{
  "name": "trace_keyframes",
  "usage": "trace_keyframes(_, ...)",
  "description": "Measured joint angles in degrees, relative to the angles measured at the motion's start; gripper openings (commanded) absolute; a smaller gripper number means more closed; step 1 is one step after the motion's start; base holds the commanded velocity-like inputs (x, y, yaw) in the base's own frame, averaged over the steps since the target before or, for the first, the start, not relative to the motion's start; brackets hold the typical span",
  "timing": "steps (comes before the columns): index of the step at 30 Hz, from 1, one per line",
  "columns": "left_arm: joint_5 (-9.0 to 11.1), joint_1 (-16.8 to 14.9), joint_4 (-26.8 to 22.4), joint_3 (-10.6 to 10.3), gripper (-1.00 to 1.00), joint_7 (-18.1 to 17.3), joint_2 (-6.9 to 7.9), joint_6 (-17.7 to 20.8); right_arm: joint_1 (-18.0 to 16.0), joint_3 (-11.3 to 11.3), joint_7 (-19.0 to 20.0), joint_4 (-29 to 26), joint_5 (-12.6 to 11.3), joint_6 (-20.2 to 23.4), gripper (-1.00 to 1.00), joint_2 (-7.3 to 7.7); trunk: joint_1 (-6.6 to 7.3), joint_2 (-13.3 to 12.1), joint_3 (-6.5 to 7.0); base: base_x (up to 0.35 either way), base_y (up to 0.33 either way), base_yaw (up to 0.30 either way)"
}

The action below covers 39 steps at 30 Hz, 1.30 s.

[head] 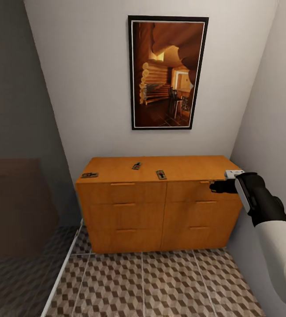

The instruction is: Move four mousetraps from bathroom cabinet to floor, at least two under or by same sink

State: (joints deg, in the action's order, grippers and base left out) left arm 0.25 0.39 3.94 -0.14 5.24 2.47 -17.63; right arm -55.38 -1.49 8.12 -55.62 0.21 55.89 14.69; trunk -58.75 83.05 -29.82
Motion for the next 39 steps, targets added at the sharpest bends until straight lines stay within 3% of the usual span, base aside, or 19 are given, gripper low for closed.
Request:
trace_keyframes(16,0.0,0.0,0.0,0.0,1.0,0.0,0.0,0.0,0.0,0.0,0.2,2.2,0.0,-0.4,-1.0,0.05,0.01,0.0,0.0,-0.203,0.132,0.0)
trace_keyframes(22,0.0,0.0,0.0,0.0,1.0,0.0,0.0,-0.1,0.0,0.0,0.3,7.4,0.1,-4.8,-1.0,0.29,0.02,0.0,0.0,-0.032,0.007,0.0)
trace_keyframes(28,0.0,0.0,0.0,0.0,1.0,0.0,0.0,-0.1,0.0,0.0,0.6,19.6,0.3,-16.6,-1.0,0.8,0.02,0.0,0.0,-0.005,0.001,0.0)
trace_keyframes(32,0.0,0.0,0.0,0.0,1.0,0.0,0.0,-0.1,0.1,0.1,0.7,33.1,0.5,-30.5,-1.0,1.0,0.02,0.0,-0.01,0.0,0.0,0.0)
trace_keyframes(34,0.0,0.0,0.0,0.0,1.0,0.0,0.0,-0.1,0.0,0.1,0.7,37.2,0.7,-34.7,-1.0,1.01,0.02,0.0,0.0,0.0,0.0,0.0)
trace_keyframes(39,0.0,0.0,0.0,0.0,1.0,0.0,0.0,-0.1,0.2,0.4,0.7,50.7,3.5,-51.2,-1.0,0.78,0.02,0.0,0.0,0.0,0.0,0.0)
